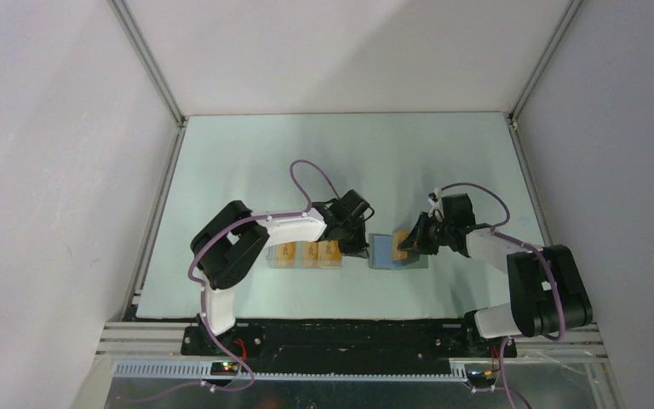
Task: Put the credit cards into the card holder
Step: Insert the credit card into the card holder.
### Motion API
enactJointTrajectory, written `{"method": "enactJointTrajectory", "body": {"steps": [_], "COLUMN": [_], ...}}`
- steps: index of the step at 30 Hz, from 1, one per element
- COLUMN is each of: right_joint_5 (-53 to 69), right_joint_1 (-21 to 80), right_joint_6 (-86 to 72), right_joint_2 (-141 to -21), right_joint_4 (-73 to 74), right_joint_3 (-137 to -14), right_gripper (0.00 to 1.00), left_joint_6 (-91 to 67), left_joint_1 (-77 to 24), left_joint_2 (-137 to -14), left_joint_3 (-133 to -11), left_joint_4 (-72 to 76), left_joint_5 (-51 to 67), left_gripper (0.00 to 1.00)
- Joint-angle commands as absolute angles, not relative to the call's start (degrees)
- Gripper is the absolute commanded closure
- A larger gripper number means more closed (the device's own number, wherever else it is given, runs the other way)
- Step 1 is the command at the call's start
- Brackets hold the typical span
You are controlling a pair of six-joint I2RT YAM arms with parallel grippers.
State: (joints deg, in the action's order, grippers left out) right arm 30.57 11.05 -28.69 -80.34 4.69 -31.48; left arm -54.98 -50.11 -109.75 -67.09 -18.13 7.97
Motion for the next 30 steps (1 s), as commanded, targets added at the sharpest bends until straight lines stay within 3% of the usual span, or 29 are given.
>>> {"method": "enactJointTrajectory", "body": {"steps": [1, 15, 30], "right_joint_5": [32.77, 31.24, 36.57], "right_joint_1": [12.36, 10.64, 10.51], "right_joint_6": [-31.61, -34.3, -23.91], "right_joint_2": [-79.7, -77.55, -88.12], "right_joint_4": [5.52, 10.82, 17.15], "right_joint_3": [-28.62, -25.48, -34.06], "right_gripper": [1.0, 1.0, 1.0], "left_joint_6": [-54.61, -54.79, -51.29], "left_joint_1": [-50.03, -50.04, -49.97], "left_joint_2": [-111.84, -112.69, -115.53], "left_joint_3": [-67.43, -67.37, -69.5], "left_joint_4": [-18.56, -18.65, -18.7], "left_joint_5": [8.04, 8.12, 10.78], "left_gripper": [1.0, 1.0, 1.0]}}
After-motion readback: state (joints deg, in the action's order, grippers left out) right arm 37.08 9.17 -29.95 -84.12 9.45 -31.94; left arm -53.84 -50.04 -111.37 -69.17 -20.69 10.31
